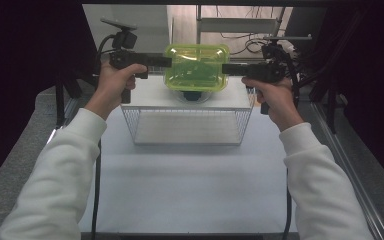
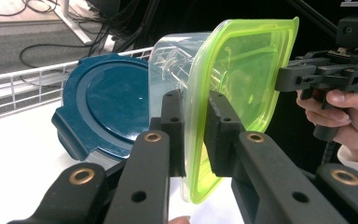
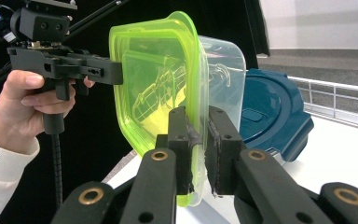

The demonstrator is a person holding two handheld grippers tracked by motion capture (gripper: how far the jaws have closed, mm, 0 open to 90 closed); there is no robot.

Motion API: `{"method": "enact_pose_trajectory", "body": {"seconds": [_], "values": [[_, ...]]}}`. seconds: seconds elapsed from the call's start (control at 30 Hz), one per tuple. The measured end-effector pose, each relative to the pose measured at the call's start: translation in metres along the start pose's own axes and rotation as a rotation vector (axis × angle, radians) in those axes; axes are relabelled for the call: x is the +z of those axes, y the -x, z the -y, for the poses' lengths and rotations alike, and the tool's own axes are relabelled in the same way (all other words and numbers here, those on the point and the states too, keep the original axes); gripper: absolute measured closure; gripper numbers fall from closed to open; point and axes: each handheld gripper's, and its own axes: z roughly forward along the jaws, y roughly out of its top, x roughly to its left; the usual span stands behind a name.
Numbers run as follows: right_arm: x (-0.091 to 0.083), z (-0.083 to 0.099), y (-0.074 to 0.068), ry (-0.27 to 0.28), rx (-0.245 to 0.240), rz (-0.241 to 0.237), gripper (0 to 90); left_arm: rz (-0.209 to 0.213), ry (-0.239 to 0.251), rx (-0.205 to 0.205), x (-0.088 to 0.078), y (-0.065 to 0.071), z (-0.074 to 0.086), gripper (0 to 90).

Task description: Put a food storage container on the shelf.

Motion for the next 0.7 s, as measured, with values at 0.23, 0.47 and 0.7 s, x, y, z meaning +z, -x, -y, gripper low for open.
{"method": "enact_pose_trajectory", "body": {"seconds": [0.23, 0.47, 0.7], "values": [[0.01, -0.003, 0.014, -0.019, 0.061, 0.005, 80.3, 0.001, -0.009, -0.05, 0.012, -0.017, -0.003, 79.7], [0.025, -0.002, 0.032, -0.032, 0.128, 0.007, 79.7, 0.002, -0.006, -0.111, 0.022, -0.033, -0.005, 79.3], [0.032, -0.007, 0.042, -0.021, 0.196, 0.018, 78.0, 0.001, 0.007, -0.162, 0.029, -0.042, -0.009, 79.0]]}}
